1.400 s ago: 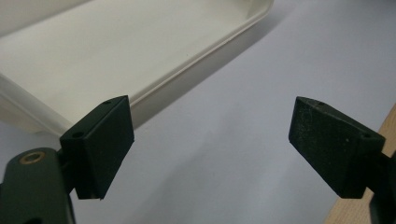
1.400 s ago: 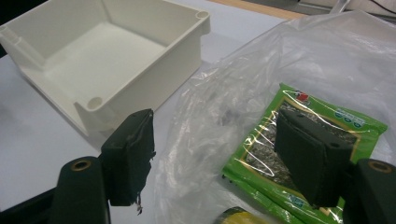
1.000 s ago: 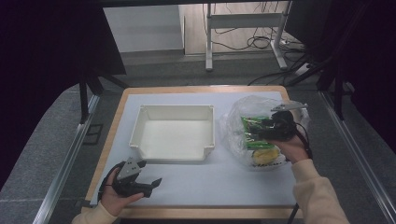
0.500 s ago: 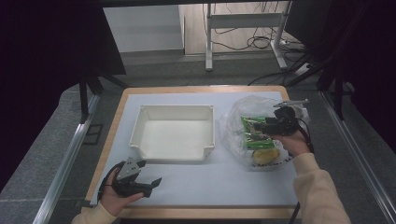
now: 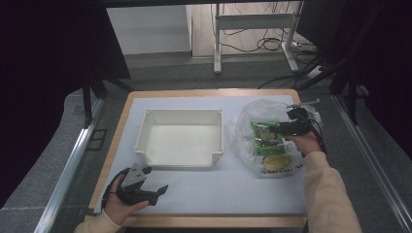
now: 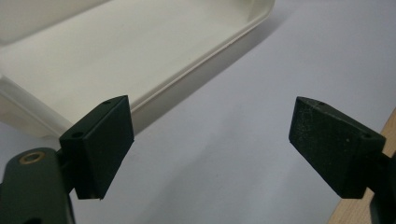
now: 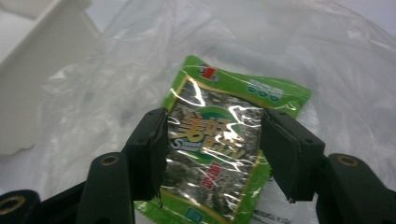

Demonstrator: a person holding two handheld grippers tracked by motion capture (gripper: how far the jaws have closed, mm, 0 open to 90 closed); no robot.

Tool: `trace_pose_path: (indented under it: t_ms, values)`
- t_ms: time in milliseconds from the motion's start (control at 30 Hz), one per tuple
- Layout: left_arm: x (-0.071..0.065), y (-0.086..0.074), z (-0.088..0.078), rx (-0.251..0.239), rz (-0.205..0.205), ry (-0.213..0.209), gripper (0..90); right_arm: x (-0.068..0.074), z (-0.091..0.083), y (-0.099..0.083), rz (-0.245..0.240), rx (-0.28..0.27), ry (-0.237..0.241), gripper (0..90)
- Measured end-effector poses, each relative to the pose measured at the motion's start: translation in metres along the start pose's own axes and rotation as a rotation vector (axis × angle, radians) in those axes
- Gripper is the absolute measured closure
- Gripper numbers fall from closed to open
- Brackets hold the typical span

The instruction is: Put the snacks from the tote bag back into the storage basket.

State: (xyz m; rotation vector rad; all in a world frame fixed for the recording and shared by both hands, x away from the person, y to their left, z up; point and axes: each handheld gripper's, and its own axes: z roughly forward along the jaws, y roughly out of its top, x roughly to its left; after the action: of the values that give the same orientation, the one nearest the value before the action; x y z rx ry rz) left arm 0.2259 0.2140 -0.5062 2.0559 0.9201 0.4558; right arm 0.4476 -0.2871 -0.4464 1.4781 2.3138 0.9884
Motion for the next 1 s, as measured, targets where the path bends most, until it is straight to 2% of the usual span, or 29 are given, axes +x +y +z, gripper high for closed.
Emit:
trace_pose_path:
  t_ms: [100,133,367,533,1000]
  values:
    - [0.000,0.000,0.000,0.000,0.001,0.001,14.2,-0.005,0.003,0.000,0.015,0.011,-0.007,44.5]
    - [-0.001,0.000,0.000,0.000,0.002,0.003,14.2,-0.011,0.008,0.000,0.035,0.032,-0.008,45.6]
    - [-0.001,0.000,0.000,0.001,0.006,0.004,14.2,-0.019,0.015,0.002,0.054,0.088,-0.029,48.4]
    - [-0.001,0.000,0.000,0.000,0.004,0.004,14.2,-0.026,0.023,0.000,0.085,0.129,-0.035,51.5]
    - [-0.001,0.000,0.000,0.001,0.007,0.005,14.1,-0.031,0.033,-0.004,0.124,0.211,-0.035,60.9]
